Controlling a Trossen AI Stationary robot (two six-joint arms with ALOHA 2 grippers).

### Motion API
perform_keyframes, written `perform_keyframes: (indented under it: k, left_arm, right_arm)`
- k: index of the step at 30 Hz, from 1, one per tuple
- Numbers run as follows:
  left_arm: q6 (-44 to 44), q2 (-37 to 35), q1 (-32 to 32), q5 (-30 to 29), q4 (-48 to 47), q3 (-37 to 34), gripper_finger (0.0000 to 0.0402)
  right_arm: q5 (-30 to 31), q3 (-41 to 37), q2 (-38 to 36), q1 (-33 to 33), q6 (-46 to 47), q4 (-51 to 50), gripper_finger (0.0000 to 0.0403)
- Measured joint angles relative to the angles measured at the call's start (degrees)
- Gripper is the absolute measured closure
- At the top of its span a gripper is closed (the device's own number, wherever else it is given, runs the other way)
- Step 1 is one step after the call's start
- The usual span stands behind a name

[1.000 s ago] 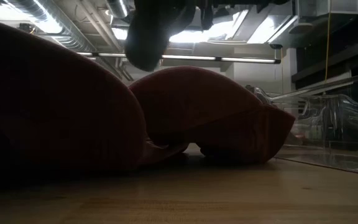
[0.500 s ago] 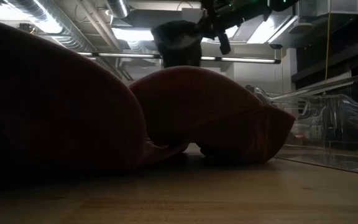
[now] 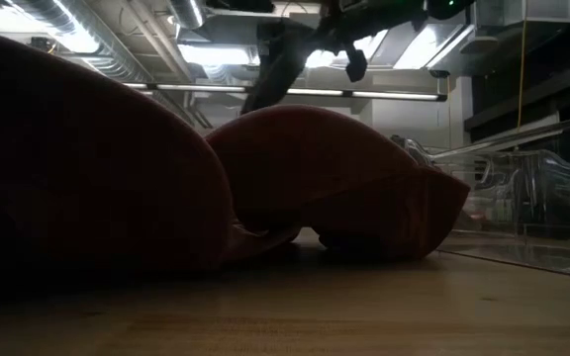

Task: Pick & Place hat
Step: Put the right gray cap into the top transparent bin

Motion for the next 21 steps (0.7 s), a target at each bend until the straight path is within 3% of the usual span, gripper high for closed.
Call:
perform_keyframes:
  k: [8,15,21]
  left_arm:
    - [9.70,10.99,-0.93,-11.09,0.36,7.24,0.0194]
    - [10.69,15.98,-0.93,-16.19,0.42,8.21,0.0192]
    - [11.17,18.81,0.02,-25.33,0.77,8.21,0.0192]
  right_arm:
    - [0.13,0.00,4.88,-0.26,7.33,2.91,0.0395]
    - [-2.20,0.00,5.59,-0.28,8.59,5.46,0.0394]
    - [-4.64,0.00,5.59,-0.26,9.84,6.23,0.0398]
